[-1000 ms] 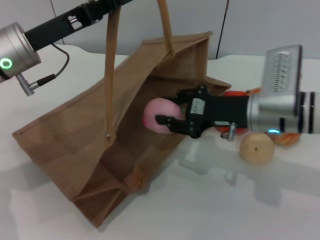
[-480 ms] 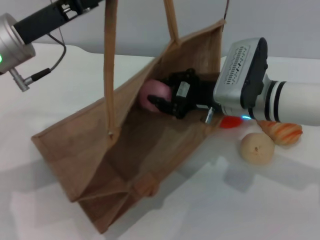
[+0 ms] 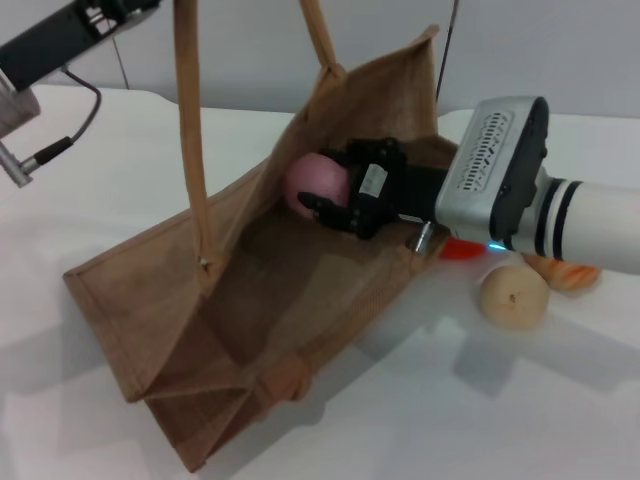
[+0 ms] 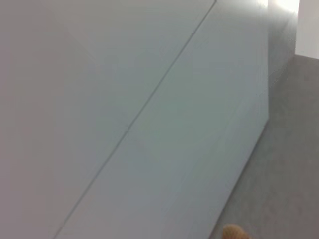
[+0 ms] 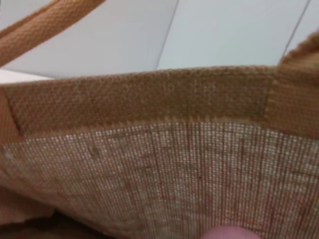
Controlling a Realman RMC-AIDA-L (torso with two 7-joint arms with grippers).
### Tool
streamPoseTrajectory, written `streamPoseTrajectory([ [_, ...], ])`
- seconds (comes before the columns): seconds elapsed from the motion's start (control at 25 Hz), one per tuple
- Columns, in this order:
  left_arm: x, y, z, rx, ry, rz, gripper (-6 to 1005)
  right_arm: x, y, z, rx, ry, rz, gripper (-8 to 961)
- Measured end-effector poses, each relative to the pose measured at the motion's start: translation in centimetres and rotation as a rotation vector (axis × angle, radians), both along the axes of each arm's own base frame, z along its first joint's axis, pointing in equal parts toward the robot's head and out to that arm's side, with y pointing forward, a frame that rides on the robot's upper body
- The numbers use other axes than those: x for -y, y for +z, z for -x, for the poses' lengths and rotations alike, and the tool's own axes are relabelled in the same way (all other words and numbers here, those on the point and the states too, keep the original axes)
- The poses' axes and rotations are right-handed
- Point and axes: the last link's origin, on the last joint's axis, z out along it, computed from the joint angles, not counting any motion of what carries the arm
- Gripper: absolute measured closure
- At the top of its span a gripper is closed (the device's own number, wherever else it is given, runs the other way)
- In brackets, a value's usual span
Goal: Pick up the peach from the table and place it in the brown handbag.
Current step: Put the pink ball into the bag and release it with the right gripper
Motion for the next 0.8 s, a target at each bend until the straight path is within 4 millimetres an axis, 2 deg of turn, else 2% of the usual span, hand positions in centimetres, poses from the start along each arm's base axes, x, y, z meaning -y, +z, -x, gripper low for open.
streamPoseTrajectory([
  [0.12, 0.0, 0.4, 0.5, 0.007, 0.018, -0.021, 864, 0.4, 0.0, -0.1, -0.028, -0.004, 0.009, 478],
  [0.2, 0.0, 0.7, 0.9, 0.011, 0.036, -0.034, 862, 1.0, 0.3, -0.5, -0.058, 0.004, 0.023, 229],
  [0.52, 0.1, 1.7, 3.0, 0.025, 0.133, -0.112, 856, 2.7, 1.8, -1.8, -0.181, 0.036, 0.029, 106],
  [0.64, 0.0, 1.9, 3.9, 0.026, 0.189, -0.152, 853, 3.7, 3.1, -3.1, -0.257, 0.033, -0.008, 60],
  [0.68, -0.1, 1.9, 4.2, 0.027, 0.209, -0.163, 852, 4.3, 4.3, -4.3, -0.312, 0.016, -0.054, 60],
  [0.72, -0.2, 1.8, 4.6, 0.03, 0.234, -0.177, 851, 4.3, 4.3, -4.3, -0.312, 0.016, -0.054, 60],
  [0.8, -0.4, 1.7, 5.3, 0.035, 0.277, -0.208, 850, 4.7, 5.4, -5.5, -0.359, -0.007, -0.115, 61],
])
